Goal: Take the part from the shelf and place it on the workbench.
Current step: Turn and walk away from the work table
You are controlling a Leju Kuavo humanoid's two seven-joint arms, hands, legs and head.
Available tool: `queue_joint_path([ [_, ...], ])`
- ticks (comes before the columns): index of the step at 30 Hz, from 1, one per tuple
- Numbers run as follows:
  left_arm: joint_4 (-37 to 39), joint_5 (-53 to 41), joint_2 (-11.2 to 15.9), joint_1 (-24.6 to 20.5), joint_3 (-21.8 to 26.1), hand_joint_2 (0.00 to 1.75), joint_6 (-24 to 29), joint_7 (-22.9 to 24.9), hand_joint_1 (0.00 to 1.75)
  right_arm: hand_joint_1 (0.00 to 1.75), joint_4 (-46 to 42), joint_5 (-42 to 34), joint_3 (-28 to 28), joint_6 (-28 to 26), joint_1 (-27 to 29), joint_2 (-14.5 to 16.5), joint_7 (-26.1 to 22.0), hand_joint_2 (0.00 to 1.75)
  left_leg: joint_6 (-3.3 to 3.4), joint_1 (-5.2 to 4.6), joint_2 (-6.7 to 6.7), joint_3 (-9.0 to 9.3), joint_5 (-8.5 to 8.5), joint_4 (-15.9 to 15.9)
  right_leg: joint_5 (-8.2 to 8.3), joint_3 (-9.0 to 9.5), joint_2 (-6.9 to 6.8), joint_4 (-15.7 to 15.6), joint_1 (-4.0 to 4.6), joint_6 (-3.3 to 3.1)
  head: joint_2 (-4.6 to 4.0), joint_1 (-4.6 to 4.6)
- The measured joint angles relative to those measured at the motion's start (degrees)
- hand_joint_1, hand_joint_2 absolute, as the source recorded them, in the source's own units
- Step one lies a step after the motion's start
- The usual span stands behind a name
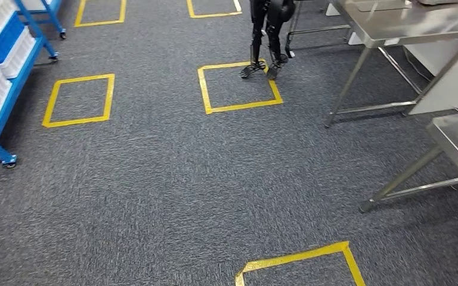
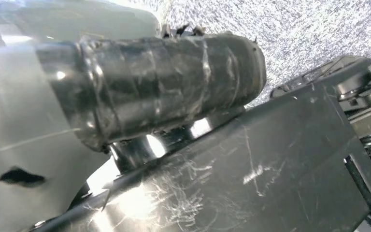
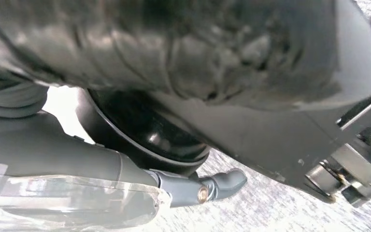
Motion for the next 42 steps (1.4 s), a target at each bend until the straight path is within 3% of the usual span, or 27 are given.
queue_joint_path([
  [1, 0.0, 0.0, 0.0, 0.0, 0.0, 0.00, 0.0, 0.0, 0.00, 0.00, 0.0, 0.0, 0.0, 0.0, 0.0, 0.0, 0.0, 0.00, 0.01, -0.02, -0.86, 0.08, -0.06, 0.1, 1.46, 0.11, 0.12, -1.1, 0.02, -0.09, 0.00, 0.00],
  [2, 0.0, 0.0, -0.1, 0.0, 0.0, 0.00, -0.1, 0.0, 0.00, 0.00, 0.0, 0.0, 0.0, 0.0, -0.1, 0.0, 0.0, 0.00, -0.03, -0.03, -1.76, 0.19, -0.15, 0.2, 3.77, 1.19, 0.54, -4.2, 0.01, -0.23, 0.00, 0.01],
  [4, 0.0, 0.0, -0.2, -0.1, 0.0, 0.00, -0.2, -0.1, 0.00, 0.00, 0.1, 0.0, 0.0, 0.0, 0.0, 0.0, 0.0, 0.00, -0.31, 0.02, -3.39, 0.02, -0.39, 0.7, 7.28, 4.03, 3.59, -11.7, -0.20, -0.61, 0.00, 0.03],
  [6, 0.0, 0.0, -0.3, -0.2, 0.0, 0.00, -0.2, -0.1, 0.00, 0.00, 0.1, 0.0, 0.0, 0.1, 0.1, -0.1, 0.0, 0.00, -0.95, 0.22, -4.79, -0.65, -0.39, 1.0, 7.97, 5.29, 5.96, -15.1, -0.32, -0.92, 0.00, 0.04],
  [8, 0.0, -0.1, -0.3, -0.2, -0.1, 0.00, -0.2, -0.2, 0.00, 0.00, 0.1, 0.0, 0.1, 0.1, 0.1, 0.0, 0.1, 0.00, -1.72, 0.36, -6.15, -1.12, -0.12, 0.8, 8.07, 5.59, 5.08, -15.5, -0.36, -1.31, 0.00, 0.04],
  [9, 0.0, -0.1, -0.3, -0.1, -0.1, 0.00, -0.2, -0.2, 0.00, 0.00, 0.1, 0.0, 0.1, 0.1, 0.1, 0.0, 0.1, 0.00, -2.05, 0.25, -5.83, -1.25, -0.22, 0.9, 8.17, 5.87, 4.36, -15.9, -0.48, -1.58, 0.00, -0.02],
  [11, 0.0, -0.1, -0.2, -0.2, -0.2, 0.00, -0.1, -0.2, 0.00, 0.00, 0.1, 0.0, 0.1, 0.1, 0.1, 0.1, 0.1, 0.00, -2.75, 0.02, -2.88, -2.74, -1.97, 3.9, 8.35, 6.53, 2.62, -16.6, -0.84, -2.19, 0.00, -0.53],
  [13, 0.0, -0.1, -0.2, -0.4, -0.2, 0.00, -0.1, -0.2, 0.00, 0.00, 0.2, 0.0, 0.1, 0.1, 0.2, 0.1, 0.1, 0.00, -3.47, 0.13, 0.52, -6.27, -5.28, 10.9, 8.17, 6.95, 0.70, -16.8, -0.75, -2.49, 0.00, -1.02],
  [15, 0.0, -0.1, -0.2, -0.5, -0.2, 0.00, -0.1, -0.2, 0.00, 0.00, 0.2, 0.0, 0.1, 0.1, 0.4, 0.1, 0.1, 0.00, -3.95, 0.39, 1.44, -9.00, -6.55, 16.0, 7.81, 7.21, -1.26, -16.8, -0.70, -2.48, 0.00, -1.03],
  [16, 0.0, -0.1, -0.1, -0.5, -0.2, 0.00, -0.1, -0.2, 0.00, 0.00, 0.2, 0.0, 0.1, 0.1, 0.5, 0.1, 0.1, 0.00, -4.09, 0.49, 1.62, -9.06, -5.81, 16.0, 7.62, 7.37, -2.08, -16.8, -0.70, -2.45, 0.00, -1.01],
  [17, 0.0, -0.1, -0.1, -0.4, -0.2, 0.00, -0.1, -0.2, 0.00, 0.00, 0.3, 0.0, 0.1, 0.1, 0.4, 0.1, 0.1, 0.00, -4.14, 0.56, 1.95, -7.84, -4.07, 13.6, 7.41, 7.63, -2.76, -16.8, -0.72, -2.37, 0.00, -1.03],
  [18, 0.0, -0.1, 0.0, -0.4, -0.2, 0.00, -0.1, -0.2, 0.00, 0.00, 0.3, 0.0, 0.1, 0.1, 0.4, 0.1, 0.1, 0.00, -4.10, 0.58, 2.73, -5.84, -1.93, 9.7, 7.16, 7.97, -3.35, -16.8, -0.73, -2.21, 0.00, -1.03],
  [20, 0.0, -0.1, 0.1, -0.2, -0.2, 0.00, -0.1, -0.1, 0.00, 0.00, 0.3, 0.0, 0.1, 0.1, 0.4, 0.1, 0.1, 0.00, -3.65, 0.21, 5.12, -2.26, 0.56, 2.8, 6.66, 8.55, -4.36, -16.8, -0.53, -1.73, 0.01, -1.05],
  [22, 0.0, -0.1, 0.2, -0.1, -0.3, 0.00, 0.0, -0.2, 0.00, 0.00, 0.3, 0.0, 0.1, 0.1, 0.3, 0.1, 0.1, 0.00, -2.75, -0.16, 5.87, -1.38, 0.57, 0.8, 6.34, 8.85, -5.28, -16.9, -0.07, -1.13, 0.01, -1.02],
  [24, 0.0, -0.2, 0.2, -0.1, -0.4, 0.00, 0.0, -0.5, 0.00, 0.00, 0.3, 0.0, 0.3, 0.2, 0.1, 0.1, 0.2, 0.00, -1.98, 0.02, 4.51, -1.33, 0.61, 0.6, 5.86, 9.18, -5.83, -17.0, 0.06, -0.45, 0.00, -0.99],
  [26, 0.0, -0.2, 0.1, -0.1, -0.6, 0.00, 0.0, -0.7, 0.00, 0.00, 0.3, 0.0, 0.4, 0.2, 0.0, 0.1, 0.2, 0.00, -1.43, 0.30, 3.33, -1.03, 0.59, 0.3, 4.25, 8.50, -3.75, -14.7, -0.18, 0.14, 0.00, -0.81],
  [28, 0.0, -0.2, 0.1, -0.2, -0.7, 0.00, -0.1, -0.9, 0.00, 0.00, 0.3, 0.0, 0.5, 0.2, 0.0, 0.1, 0.2, 0.00, -0.85, 0.36, 2.21, -0.88, 0.53, 0.2, 1.21, 5.22, -0.95, -8.2, -0.28, 0.35, 0.00, -0.58],
  [29, 0.0, -0.2, 0.0, -0.2, -0.8, 0.00, -0.1, -0.9, 0.00, 0.00, 0.3, 0.0, 0.5, 0.2, 0.0, 0.0, 0.2, 0.00, -0.61, 0.28, 1.56, -0.87, 0.49, 0.2, -0.12, 2.99, -0.43, -4.3, -0.21, 0.30, 0.00, -0.56],
  [30, 0.0, -0.2, 0.0, -0.2, -0.8, 0.00, -0.1, -0.9, 0.00, 0.00, 0.3, 0.0, 0.5, 0.2, 0.0, 0.0, 0.1, 0.00, -0.48, 0.20, 0.80, -0.81, 0.42, 0.3, -0.56, 1.15, -0.24, -1.4, -0.11, 0.19, 0.00, -0.56],
  [31, 0.0, -0.2, 0.0, -0.2, -0.8, 0.00, -0.2, -0.9, 0.00, 0.00, 0.3, 0.0, 0.5, 0.2, -0.1, 0.0, 0.1, 0.00, -0.41, 0.12, -0.03, -0.70, 0.34, 0.3, 0.13, 0.15, -0.16, -0.5, -0.01, 0.03, 0.00, -0.56],
  [32, 0.0, -0.2, 0.0, -0.2, -0.8, 0.00, -0.2, -0.9, 0.00, 0.00, 0.3, 0.0, 0.5, 0.2, -0.1, 0.0, 0.1, 0.00, -0.37, 0.07, -0.89, -0.52, 0.26, 0.4, 1.91, 0.21, -0.02, -1.8, 0.06, -0.20, 0.00, -0.57],
  [33, 0.0, -0.2, -0.1, -0.2, -0.8, 0.00, -0.2, -0.9, 0.00, 0.00, 0.3, 0.0, 0.5, 0.3, -0.1, 0.0, 0.1, 0.00, -0.40, 0.03, -1.77, -0.30, 0.13, 0.5, 4.51, 1.26, 0.57, -5.1, 0.11, -0.50, 0.00, -0.56],
  [35, 0.0, -0.2, -0.2, -0.2, -0.9, 0.00, -0.3, -1.0, 0.00, 0.00, 0.3, 0.0, 0.5, 0.3, 0.0, 0.0, 0.1, 0.00, -0.57, 0.01, -3.30, -0.24, -0.12, 0.7, 8.02, 3.80, 3.53, -12.1, 0.03, -1.08, 0.00, -0.60],
  [37, 0.0, -0.1, -0.4, -0.3, -0.9, 0.00, -0.3, -1.1, 0.00, 0.00, 0.4, 0.0, 0.5, 0.3, 0.1, -0.1, 0.2, 0.00, -1.07, 0.20, -4.57, -0.65, -0.10, 0.8, 8.60, 4.95, 5.46, -15.1, 0.10, -1.38, 0.00, -0.63],
  [39, 0.0, -0.1, -0.3, -0.3, -0.9, 0.00, -0.3, -1.3, 0.00, 0.00, 0.4, 0.0, 0.5, 0.3, 0.1, 0.0, 0.3, 0.00, -1.76, 0.37, -5.69, -0.94, 0.05, 0.7, 8.67, 5.33, 4.45, -15.6, 0.06, -1.71, 0.01, -0.58],
  [40, 0.0, -0.1, -0.3, -0.2, -1.0, 0.00, -0.3, -1.4, 0.00, 0.00, 0.4, -0.1, 0.5, 0.3, 0.0, 0.0, 0.4, 0.00, -2.11, 0.24, -5.11, -1.08, -0.15, 0.9, 8.75, 5.64, 3.78, -16.0, -0.11, -1.97, 0.01, -0.61],
  [42, 0.0, -0.1, -0.2, -0.4, -1.0, 0.00, -0.3, -1.4, 0.00, 0.00, 0.4, -0.1, 0.5, 0.3, 0.0, 0.0, 0.5, 0.00, -2.78, 0.01, -2.16, -2.64, -1.94, 4.2, 8.85, 6.27, 2.22, -16.6, -0.47, -2.51, 0.01, -0.98],
])
